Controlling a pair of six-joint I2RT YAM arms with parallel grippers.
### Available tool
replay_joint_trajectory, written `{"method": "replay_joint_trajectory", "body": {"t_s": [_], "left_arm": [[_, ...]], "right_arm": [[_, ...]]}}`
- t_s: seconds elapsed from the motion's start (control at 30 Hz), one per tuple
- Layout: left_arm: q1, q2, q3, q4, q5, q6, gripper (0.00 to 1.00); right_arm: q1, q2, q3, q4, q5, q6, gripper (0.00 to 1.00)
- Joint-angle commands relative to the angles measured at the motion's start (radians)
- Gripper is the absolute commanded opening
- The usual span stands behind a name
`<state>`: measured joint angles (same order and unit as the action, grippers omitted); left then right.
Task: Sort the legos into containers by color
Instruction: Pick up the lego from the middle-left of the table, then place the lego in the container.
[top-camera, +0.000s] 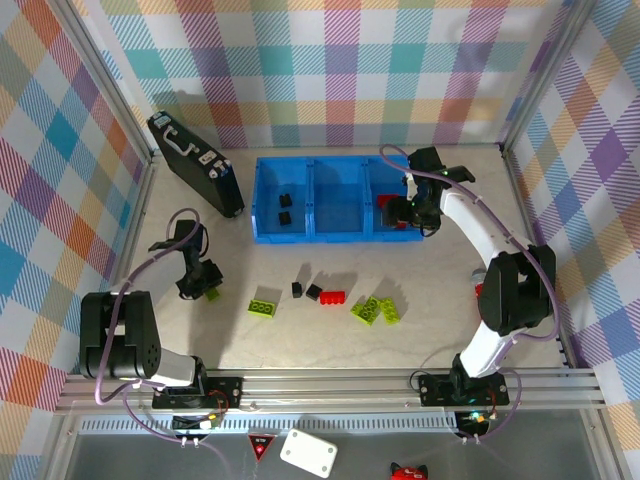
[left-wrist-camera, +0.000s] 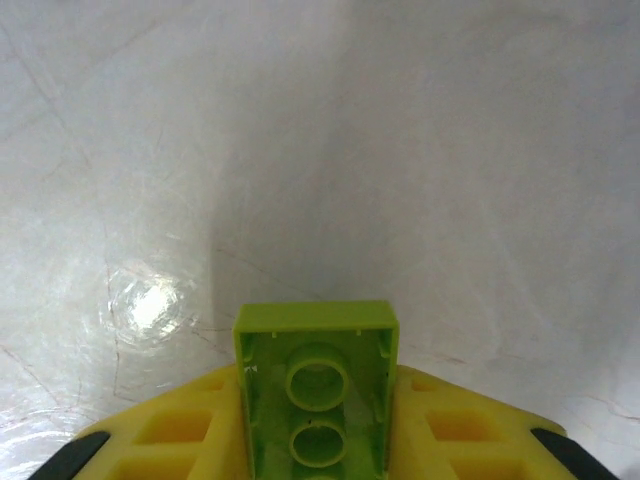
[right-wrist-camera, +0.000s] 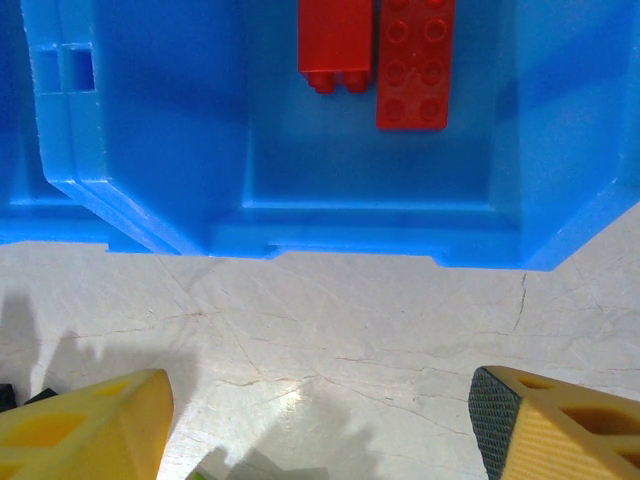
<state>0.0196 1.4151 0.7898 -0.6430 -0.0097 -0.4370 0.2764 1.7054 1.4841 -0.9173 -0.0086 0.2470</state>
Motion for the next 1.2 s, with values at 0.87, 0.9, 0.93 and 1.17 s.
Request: {"method": "replay_joint_trajectory", "body": {"t_s": [0.87,0.9,0.93,1.17], "left_arm": [[-0.408,0.305,0.757,-0.174,-0.071,0.039,0.31],[-0.421,0.326,0.783,-0.176,-0.069,0.037,0.31],[-0.433,0.347,0.809,-0.178,-0.064,0.034,0.31],[-0.534,0.462,0.96,-0.155,-0.031,-0.009,0.31]], "right_arm": [[0.0,-0.144,-0.121,-0.028,0.04,0.006,0.79],[0.0,-0.145,-0.125,-0.028,0.035,0.008,0.79],[0.0,-0.147,-0.126,-0.028,0.032,0.01,0.79],[-0.013,-0.158,-0.134,-0.026,0.04,0.013,0.79]]}}
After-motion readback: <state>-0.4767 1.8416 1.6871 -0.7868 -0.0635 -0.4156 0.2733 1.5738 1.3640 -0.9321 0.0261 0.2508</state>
